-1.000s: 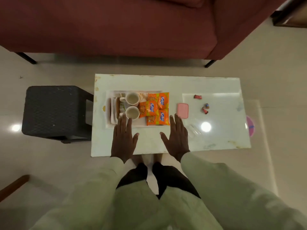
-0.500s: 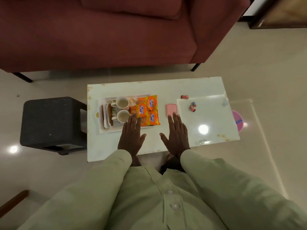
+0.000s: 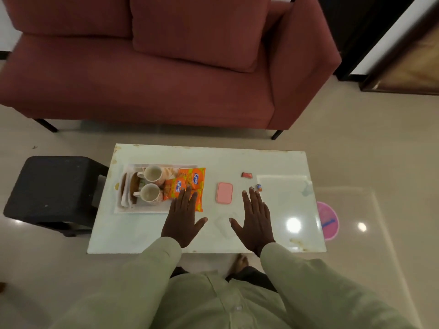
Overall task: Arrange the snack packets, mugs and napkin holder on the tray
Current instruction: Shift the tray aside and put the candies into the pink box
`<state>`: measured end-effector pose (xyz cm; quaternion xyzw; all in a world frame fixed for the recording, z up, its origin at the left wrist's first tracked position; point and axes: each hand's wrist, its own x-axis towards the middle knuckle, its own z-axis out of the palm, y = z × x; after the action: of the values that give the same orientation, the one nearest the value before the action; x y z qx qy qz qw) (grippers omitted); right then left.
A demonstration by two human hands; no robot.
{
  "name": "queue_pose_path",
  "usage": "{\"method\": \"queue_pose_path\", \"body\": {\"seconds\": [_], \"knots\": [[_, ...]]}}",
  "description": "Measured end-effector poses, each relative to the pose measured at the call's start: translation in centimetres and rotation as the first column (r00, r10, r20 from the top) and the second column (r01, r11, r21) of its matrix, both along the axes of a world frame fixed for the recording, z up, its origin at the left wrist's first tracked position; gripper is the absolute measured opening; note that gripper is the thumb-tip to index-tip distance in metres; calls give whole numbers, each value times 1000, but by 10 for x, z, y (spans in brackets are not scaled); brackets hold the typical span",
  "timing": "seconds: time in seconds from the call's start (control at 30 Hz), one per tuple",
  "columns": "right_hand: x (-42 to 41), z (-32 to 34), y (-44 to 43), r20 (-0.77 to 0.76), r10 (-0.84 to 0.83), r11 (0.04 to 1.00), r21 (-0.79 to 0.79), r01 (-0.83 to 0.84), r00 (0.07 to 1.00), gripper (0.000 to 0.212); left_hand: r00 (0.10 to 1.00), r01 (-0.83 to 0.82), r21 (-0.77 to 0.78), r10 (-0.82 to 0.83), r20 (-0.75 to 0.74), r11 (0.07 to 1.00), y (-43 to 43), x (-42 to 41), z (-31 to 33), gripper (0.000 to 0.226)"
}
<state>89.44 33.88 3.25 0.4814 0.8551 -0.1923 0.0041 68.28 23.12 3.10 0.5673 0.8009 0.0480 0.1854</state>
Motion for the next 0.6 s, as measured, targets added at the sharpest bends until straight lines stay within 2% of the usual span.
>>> {"method": "queue_pose_path", "body": {"seconds": [0.17, 0.43, 0.6], "knots": [[46, -2, 46, 11, 67, 998, 2, -67, 998, 88, 994, -109, 12, 109, 19, 994, 31, 58, 2, 86], [67, -10, 70, -19, 40, 998, -39, -41, 999, 90, 995, -73, -47, 75, 58, 996, 51, 92, 9, 89], [65, -25, 73, -35, -4, 999, -40, 3, 999, 89, 986, -95, -91, 106, 129, 991, 55, 86, -12, 103]]}}
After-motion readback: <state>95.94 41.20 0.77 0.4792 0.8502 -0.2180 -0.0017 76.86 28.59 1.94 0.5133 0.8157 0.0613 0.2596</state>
